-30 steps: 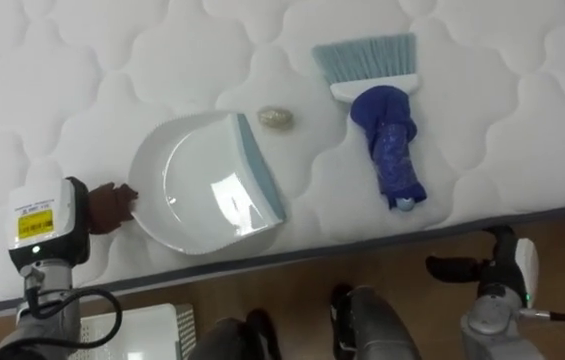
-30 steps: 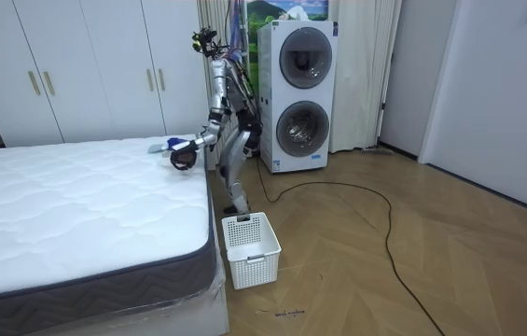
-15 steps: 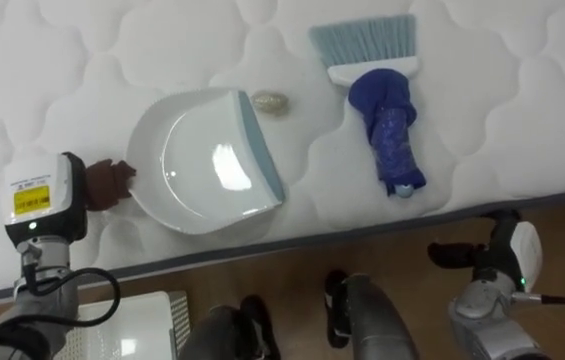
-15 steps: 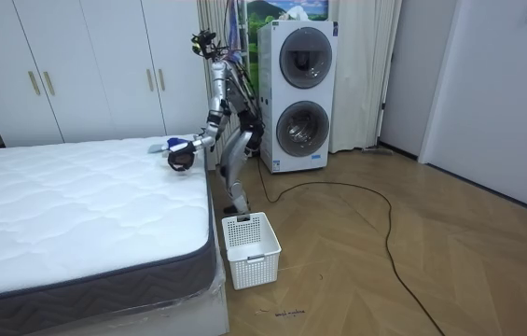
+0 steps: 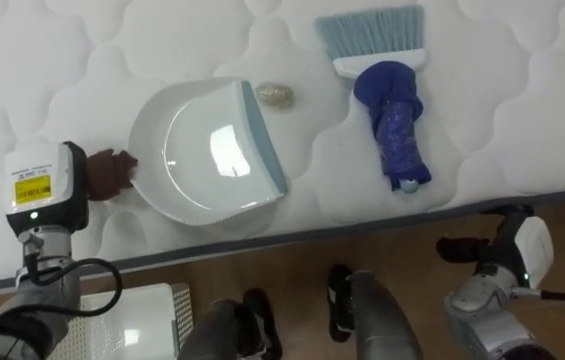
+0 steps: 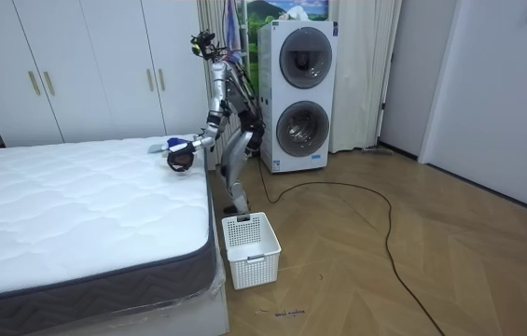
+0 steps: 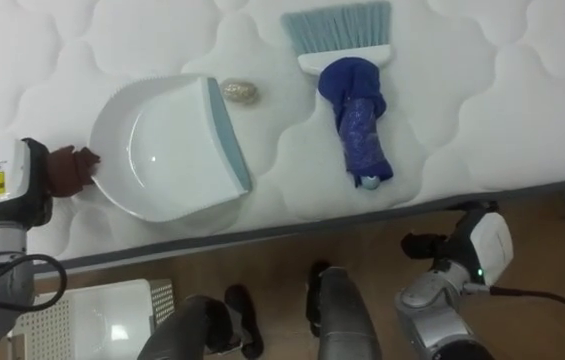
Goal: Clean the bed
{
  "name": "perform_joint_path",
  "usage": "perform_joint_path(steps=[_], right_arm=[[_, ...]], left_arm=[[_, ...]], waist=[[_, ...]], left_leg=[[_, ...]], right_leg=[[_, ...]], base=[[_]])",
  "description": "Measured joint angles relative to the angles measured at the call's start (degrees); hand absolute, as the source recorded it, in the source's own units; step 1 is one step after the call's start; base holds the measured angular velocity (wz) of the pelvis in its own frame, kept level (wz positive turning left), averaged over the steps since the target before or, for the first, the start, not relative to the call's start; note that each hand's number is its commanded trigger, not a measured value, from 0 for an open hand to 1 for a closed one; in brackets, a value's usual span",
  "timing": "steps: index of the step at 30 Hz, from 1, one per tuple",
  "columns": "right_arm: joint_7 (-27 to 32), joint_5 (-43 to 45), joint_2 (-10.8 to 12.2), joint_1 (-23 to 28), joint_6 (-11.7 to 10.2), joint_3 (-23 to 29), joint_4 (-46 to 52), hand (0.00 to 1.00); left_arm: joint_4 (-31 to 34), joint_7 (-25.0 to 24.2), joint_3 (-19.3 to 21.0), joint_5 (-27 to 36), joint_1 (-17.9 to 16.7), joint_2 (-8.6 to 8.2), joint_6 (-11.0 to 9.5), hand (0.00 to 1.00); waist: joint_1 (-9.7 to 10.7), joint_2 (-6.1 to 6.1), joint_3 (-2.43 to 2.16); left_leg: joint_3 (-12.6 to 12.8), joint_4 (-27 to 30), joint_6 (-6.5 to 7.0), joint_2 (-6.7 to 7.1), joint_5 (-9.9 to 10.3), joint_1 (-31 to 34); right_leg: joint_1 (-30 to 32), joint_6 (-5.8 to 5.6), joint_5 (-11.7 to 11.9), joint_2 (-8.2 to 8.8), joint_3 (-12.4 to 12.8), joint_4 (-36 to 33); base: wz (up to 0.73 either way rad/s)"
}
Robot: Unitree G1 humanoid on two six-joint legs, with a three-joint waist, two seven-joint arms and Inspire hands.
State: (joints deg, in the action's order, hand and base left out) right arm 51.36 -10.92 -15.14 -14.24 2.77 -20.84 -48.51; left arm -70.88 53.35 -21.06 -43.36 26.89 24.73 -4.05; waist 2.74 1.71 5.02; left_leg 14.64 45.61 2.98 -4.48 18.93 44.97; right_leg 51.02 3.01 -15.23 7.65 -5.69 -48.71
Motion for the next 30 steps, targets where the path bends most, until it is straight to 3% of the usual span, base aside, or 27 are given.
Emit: perform_joint_path(steps=[4,8,11,20,23,26,28,30], right_arm=[[1.85,-0.01,-0.01,-0.15,0.93,-0.39,0.46,0.00],[2.85,-0.08,-0.02,-0.13,4.39,-0.25,4.17,0.00],[3.78,-0.10,-0.08,-0.13,5.73,-0.31,6.33,0.00],[7.39,-0.20,-0.11,-0.13,6.22,-1.01,9.61,0.00],[7.40,-0.22,-0.61,-0.13,9.01,-1.25,12.70,0.00],[9.71,-0.26,-1.88,-0.13,9.35,-1.71,15.26,0.00],[13.48,1.46,-4.78,-0.97,5.95,-2.66,23.40,0.00],[14.92,10.27,-6.80,-8.02,-1.63,-2.57,27.53,0.00]], left_arm=[[-0.04,1.29,-1.17,0.05,0.12,0.43,0.11,1.00],[-0.52,1.78,-1.69,0.09,-0.28,0.43,0.57,1.00],[-0.58,2.39,-1.65,1.16,-0.99,0.40,0.80,1.00],[-2.29,4.00,-1.71,3.35,-2.10,0.38,0.32,1.00],[-2.36,4.70,-1.70,3.88,-2.58,0.39,0.30,1.00],[-2.37,4.91,-1.69,3.92,-2.61,0.41,0.44,1.00],[-2.36,4.96,-1.79,3.98,-2.56,0.41,0.70,1.00],[-2.32,4.97,-4.03,5.05,-2.29,0.39,1.22,1.00]], waist=[[0.00,0.02,0.01],[0.47,-0.13,0.11],[0.79,-0.21,0.17],[1.27,-0.24,0.22],[1.70,-0.23,0.22],[1.72,-0.23,0.22],[1.73,-0.21,0.20],[1.75,-0.21,0.20]], left_leg=[[-0.27,0.04,0.03,0.10,-0.03,0.30],[0.05,0.00,0.06,0.29,-0.10,-0.10],[0.26,-0.01,0.06,0.34,-0.10,-0.17],[0.29,0.51,-0.03,0.19,-0.15,0.47],[0.30,0.62,-0.03,0.12,-0.15,0.50],[0.30,0.62,-0.02,0.16,-0.15,0.42],[0.28,0.64,-0.02,0.18,-0.15,0.30],[-0.05,0.08,-0.07,0.15,-0.18,-0.63]], right_leg=[[0.16,-0.01,0.01,0.02,-0.20,0.01],[0.16,-0.04,0.04,-0.06,0.31,-0.14],[0.33,-0.06,0.04,-0.31,0.67,-0.09],[1.22,0.19,0.60,-0.84,0.98,-0.21],[1.21,0.17,0.82,-0.83,1.00,-0.07],[1.21,0.09,1.14,-0.91,1.23,0.05],[1.13,0.07,1.33,-0.91,1.28,0.07],[-0.10,0.12,1.60,-0.86,0.79,0.59]], base=[[0.00],[-0.05],[-0.07],[-0.05],[-0.04],[-0.08],[-0.03],[0.12]])
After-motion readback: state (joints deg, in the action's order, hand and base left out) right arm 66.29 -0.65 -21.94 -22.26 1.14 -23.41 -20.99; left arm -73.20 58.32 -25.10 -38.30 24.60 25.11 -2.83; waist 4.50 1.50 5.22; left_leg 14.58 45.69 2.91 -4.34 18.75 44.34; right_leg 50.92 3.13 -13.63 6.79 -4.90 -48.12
